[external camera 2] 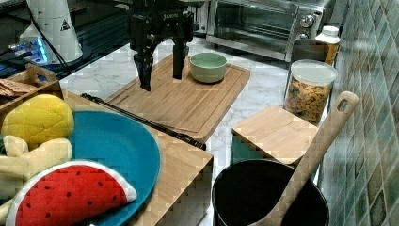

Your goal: Open the drawer.

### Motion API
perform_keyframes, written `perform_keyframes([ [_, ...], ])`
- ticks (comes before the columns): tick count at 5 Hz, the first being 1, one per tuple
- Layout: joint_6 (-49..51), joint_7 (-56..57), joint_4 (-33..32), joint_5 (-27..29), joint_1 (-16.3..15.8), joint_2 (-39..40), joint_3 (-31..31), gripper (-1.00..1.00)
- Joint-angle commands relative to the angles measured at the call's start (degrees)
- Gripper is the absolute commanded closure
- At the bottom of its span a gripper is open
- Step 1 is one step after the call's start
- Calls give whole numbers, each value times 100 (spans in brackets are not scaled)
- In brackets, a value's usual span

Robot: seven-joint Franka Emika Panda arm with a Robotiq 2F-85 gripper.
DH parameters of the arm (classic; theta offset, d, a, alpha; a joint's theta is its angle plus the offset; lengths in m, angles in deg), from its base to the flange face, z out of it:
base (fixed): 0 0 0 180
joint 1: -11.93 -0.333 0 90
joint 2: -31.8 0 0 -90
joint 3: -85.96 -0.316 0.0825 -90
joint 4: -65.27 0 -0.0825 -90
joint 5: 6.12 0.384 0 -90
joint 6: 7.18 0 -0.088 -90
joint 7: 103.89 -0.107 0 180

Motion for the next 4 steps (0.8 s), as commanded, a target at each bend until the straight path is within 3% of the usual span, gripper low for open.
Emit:
perform_keyframes([
  [1,-433,1207,400,51,447,386,132,-100],
  [4,-782,703,-75,-88,409,382,346,-100],
])
